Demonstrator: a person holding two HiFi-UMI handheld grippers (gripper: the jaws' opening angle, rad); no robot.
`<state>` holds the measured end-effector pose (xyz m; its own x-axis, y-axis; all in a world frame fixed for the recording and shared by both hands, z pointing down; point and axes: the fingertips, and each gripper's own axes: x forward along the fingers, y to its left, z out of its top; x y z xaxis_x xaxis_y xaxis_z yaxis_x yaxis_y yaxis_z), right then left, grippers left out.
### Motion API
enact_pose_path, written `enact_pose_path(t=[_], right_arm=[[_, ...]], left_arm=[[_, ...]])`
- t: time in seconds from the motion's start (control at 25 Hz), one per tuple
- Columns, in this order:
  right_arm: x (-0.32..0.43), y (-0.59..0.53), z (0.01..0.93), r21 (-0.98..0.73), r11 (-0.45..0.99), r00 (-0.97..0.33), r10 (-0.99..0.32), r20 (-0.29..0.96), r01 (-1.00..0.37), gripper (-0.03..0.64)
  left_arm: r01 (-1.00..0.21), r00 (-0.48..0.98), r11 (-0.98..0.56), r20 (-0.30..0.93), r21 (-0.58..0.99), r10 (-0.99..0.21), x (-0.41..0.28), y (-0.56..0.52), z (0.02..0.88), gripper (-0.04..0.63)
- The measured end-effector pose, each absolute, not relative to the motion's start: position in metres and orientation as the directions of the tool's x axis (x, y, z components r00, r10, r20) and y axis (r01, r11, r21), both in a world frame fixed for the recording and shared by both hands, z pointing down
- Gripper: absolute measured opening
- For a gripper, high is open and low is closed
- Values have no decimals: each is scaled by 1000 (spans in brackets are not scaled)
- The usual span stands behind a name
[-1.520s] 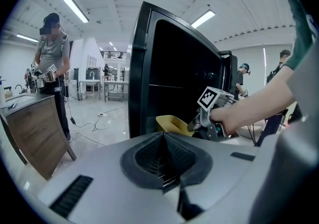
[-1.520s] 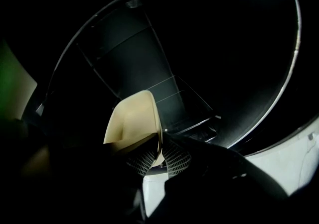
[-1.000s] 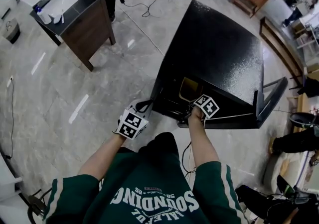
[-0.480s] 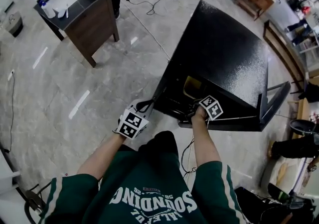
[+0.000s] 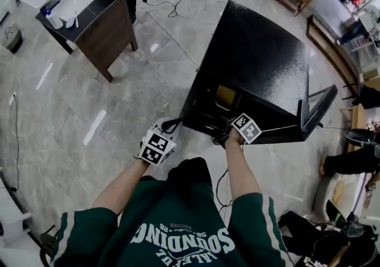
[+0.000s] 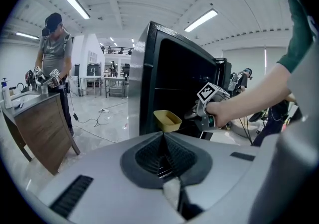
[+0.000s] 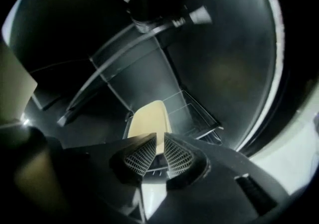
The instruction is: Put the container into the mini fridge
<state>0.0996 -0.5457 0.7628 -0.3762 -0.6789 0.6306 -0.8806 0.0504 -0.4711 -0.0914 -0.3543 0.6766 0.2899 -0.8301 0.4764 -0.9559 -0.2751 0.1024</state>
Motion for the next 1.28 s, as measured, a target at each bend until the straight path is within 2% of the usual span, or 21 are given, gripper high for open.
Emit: enact_pose_path(t=[0.64,1.28], right_arm=[[83,-421,657,-360,232,-414,-687,598,-904,48],[89,-299,594,-307,314,-433,-752,497,-898,35]], left_arm=[[-917,391,-380,451,118,-802,-82,-284,598,15],[-880,457,-465,423,91,-782,-70,-210,559,15]])
